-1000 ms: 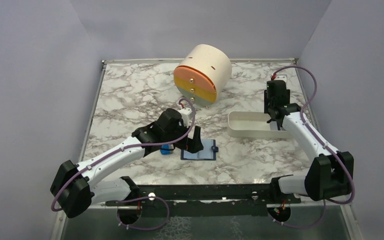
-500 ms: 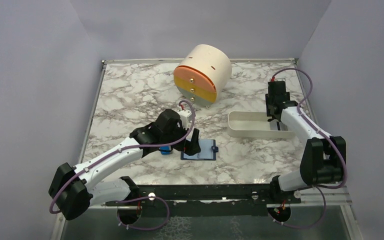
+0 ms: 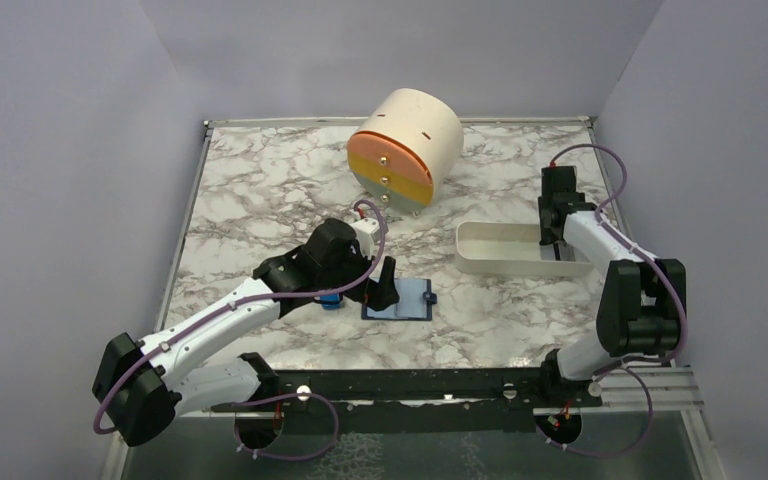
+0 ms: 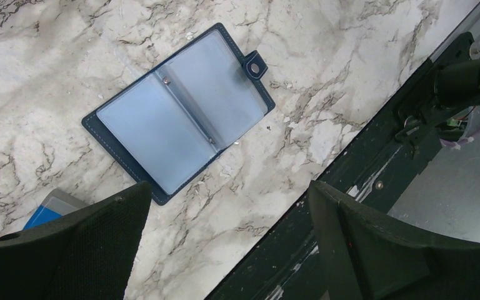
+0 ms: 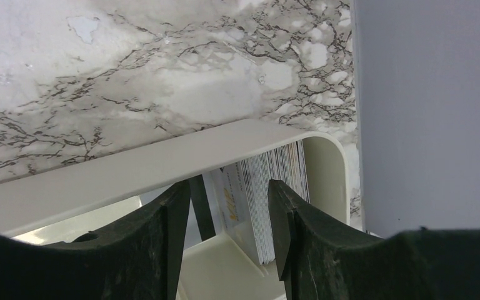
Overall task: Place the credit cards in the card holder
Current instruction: Pick up the credit card from the storage box.
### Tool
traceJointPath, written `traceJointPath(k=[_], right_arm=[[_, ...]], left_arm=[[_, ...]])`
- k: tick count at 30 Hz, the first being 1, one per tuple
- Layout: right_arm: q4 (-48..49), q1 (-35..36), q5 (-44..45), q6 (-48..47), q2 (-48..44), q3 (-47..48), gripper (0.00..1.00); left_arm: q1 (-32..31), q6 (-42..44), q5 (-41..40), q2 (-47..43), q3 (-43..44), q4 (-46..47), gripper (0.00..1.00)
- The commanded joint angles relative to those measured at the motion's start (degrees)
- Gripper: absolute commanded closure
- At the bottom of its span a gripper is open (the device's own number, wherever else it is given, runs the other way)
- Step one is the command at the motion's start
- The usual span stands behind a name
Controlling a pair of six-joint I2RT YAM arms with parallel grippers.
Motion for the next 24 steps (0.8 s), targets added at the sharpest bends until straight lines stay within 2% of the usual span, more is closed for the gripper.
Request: traceJointPath(k=[1, 15, 24], right_arm=[[0.8, -0.7, 2.6, -0.8, 2.4, -0.5, 0.51], [-0.3, -0.9, 10.0, -2.1, 5.3, -0.1, 0.61], [0.1, -0.9, 10.5, -2.3, 4.0, -0.1, 0.68]], left_arm=[[0.3, 1.1, -0.9, -0.7, 1.5, -0.6, 0.01], [0.5, 1.1, -0.9, -0.9, 1.6, -0.8, 0.01], [0.5, 1.1, -1.0, -1.1, 1.7, -0.8, 0.01]])
